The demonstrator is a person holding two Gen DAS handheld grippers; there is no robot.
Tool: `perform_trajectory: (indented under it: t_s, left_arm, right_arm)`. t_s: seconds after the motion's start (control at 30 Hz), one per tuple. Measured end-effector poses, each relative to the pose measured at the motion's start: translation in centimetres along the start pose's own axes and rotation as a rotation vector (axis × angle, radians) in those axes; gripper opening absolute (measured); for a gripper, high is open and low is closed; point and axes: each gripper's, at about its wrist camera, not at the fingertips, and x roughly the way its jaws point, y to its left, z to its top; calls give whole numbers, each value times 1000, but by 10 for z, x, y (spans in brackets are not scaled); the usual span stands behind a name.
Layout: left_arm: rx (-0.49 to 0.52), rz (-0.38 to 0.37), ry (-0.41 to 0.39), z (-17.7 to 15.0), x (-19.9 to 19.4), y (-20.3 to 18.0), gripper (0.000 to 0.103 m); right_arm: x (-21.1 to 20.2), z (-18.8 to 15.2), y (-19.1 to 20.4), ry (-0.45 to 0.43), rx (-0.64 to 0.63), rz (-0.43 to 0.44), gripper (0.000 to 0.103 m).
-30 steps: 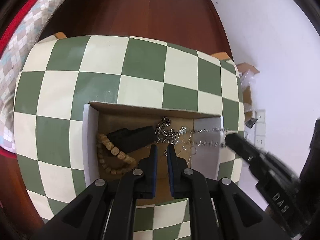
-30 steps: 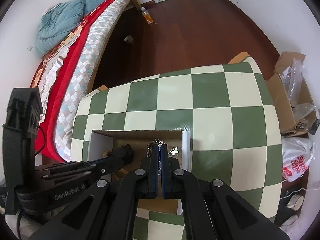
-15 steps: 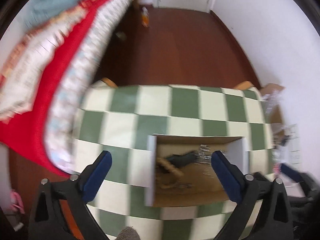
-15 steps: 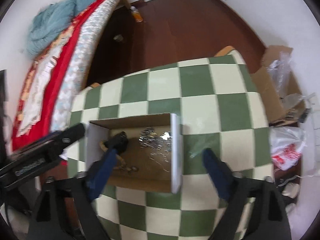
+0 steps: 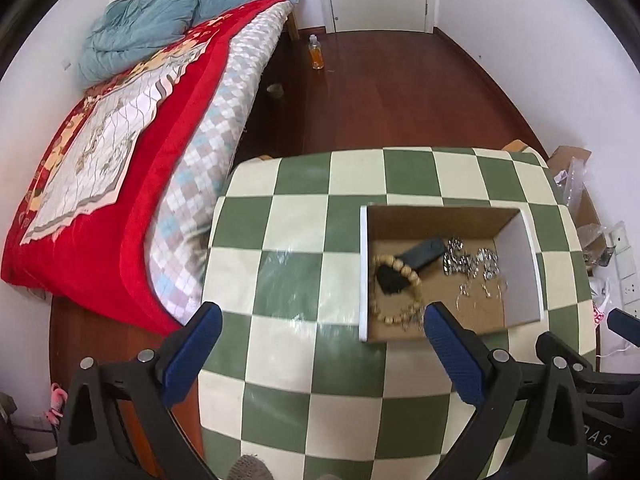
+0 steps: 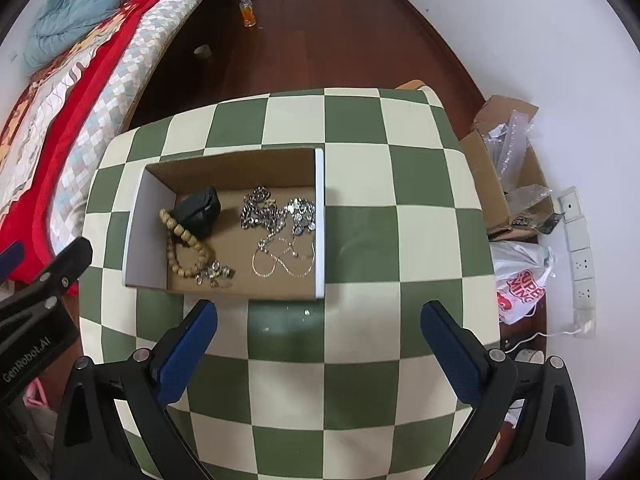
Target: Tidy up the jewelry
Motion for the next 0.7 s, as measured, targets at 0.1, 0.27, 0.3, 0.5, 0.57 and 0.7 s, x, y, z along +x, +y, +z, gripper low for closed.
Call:
perform_trajectory:
  t_s: [0.1,0.27,0.3,0.5,0.57,0.7]
  left_arm:
    - [-2,1,-3,-7,-7,2,103]
    - [-17,8,-45,-14,-37,9,103]
    - [-21,9,-54,-15,-45,10,103]
    - [-51,14,-101,-19,-105,23,103]
    - [-59,10,-110,-20,-124,27,103]
    - [-74,-17,-115,-20,-154,34,103]
  right_arm:
    - [-9,-8,1,-17,5,-2,103]
    - [-39,-20,1,-67,5,-2,103]
    - [-45,-22,1,-76,4,-2,103]
    - [-101,-31,-2,-127,1,-14,103]
    - [-124,-35,-3,-149,-3,-17,103]
    - [-163,-41,-8,-181,-9,-9,103]
